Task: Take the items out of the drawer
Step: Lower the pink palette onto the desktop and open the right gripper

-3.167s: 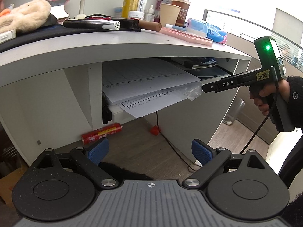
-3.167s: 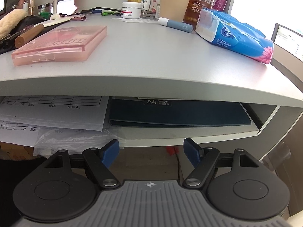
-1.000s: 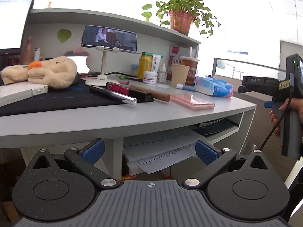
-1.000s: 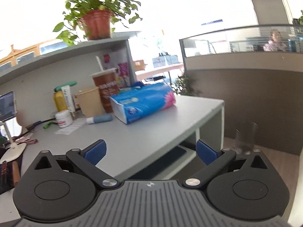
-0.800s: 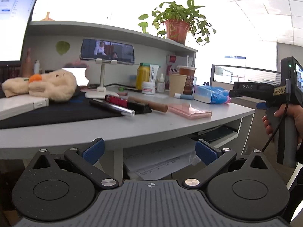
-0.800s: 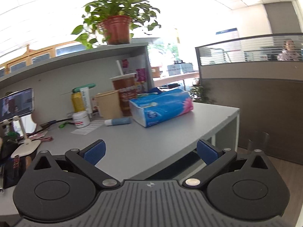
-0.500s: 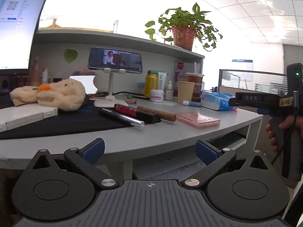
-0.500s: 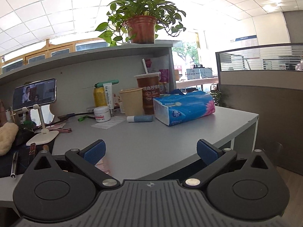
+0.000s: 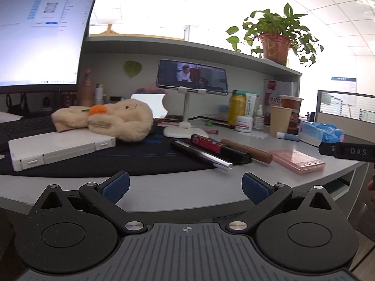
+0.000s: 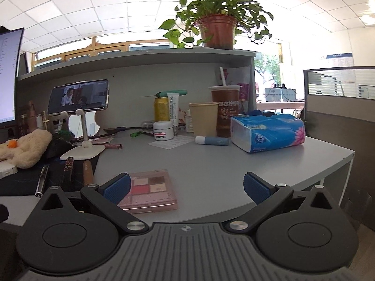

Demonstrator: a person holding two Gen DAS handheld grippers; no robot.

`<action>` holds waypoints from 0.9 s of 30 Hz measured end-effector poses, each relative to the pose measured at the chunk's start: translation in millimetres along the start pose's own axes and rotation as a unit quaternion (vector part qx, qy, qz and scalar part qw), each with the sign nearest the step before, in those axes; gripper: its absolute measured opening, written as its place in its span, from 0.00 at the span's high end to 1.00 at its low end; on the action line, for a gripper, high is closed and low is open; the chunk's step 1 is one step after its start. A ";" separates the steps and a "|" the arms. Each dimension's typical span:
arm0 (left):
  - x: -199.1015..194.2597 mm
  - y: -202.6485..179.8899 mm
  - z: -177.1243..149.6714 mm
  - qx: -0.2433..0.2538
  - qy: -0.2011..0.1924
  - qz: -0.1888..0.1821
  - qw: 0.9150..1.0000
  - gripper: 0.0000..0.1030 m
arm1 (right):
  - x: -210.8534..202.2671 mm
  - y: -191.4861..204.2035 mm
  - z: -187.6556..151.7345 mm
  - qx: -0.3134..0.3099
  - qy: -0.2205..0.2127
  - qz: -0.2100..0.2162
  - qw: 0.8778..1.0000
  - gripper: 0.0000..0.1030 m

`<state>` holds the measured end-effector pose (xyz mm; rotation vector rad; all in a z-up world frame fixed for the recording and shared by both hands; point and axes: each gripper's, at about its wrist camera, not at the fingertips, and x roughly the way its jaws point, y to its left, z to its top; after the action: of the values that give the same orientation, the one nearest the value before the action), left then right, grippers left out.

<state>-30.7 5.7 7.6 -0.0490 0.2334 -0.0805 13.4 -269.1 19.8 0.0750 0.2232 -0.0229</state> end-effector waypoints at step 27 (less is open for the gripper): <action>24.1 -10.0 -4.1 0.027 0.007 0.039 0.999 0.00 | 29.7 26.5 -13.6 -0.055 0.048 0.055 0.996 0.00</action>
<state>-9.0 -6.4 -1.3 0.0139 0.2474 -0.0092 40.1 -242.1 2.0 -0.0214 0.3150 0.1025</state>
